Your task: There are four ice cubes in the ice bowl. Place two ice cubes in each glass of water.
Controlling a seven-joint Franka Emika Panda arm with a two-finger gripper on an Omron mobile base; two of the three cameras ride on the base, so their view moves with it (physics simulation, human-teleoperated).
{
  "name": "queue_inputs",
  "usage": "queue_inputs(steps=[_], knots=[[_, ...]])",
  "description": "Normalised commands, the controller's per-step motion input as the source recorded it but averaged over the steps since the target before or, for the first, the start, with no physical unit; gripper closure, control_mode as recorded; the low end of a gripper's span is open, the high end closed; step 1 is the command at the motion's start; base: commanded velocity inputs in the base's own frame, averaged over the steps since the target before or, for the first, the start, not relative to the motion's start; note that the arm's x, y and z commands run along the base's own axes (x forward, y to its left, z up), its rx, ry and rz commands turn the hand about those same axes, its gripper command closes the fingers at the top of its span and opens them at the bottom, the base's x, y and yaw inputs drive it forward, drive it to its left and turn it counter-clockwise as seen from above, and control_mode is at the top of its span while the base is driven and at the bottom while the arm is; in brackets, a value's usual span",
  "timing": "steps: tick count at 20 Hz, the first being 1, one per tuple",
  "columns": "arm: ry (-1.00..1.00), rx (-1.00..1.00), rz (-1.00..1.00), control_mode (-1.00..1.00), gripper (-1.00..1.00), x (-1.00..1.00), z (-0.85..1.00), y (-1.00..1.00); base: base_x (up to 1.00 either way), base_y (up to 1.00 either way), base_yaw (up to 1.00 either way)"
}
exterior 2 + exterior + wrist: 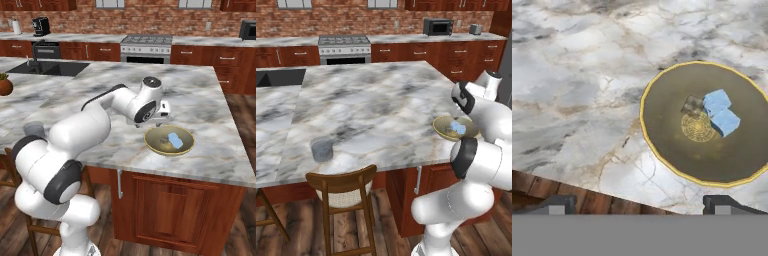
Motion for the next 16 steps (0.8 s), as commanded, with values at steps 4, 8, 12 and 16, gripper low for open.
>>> queue_inputs(steps=[4, 8, 12, 16], knots=[[-0.12, -0.11, 0.02, -1.0, -1.0, 0.0, -0.02, -0.93, 0.0, 0.0, 0.0], [-0.02, -0.14, 0.11, -1.0, -1.0, 0.0, -0.11, -0.55, 0.0, 0.0, 0.0], [0.0, -0.16, 0.15, -1.0, -1.0, 0.0, -0.02, -0.13, 0.0, 0.0, 0.0], [0.04, -0.2, 0.13, -1.0, -1.0, 0.0, -0.01, 0.0, 0.0, 0.0, 0.0]])
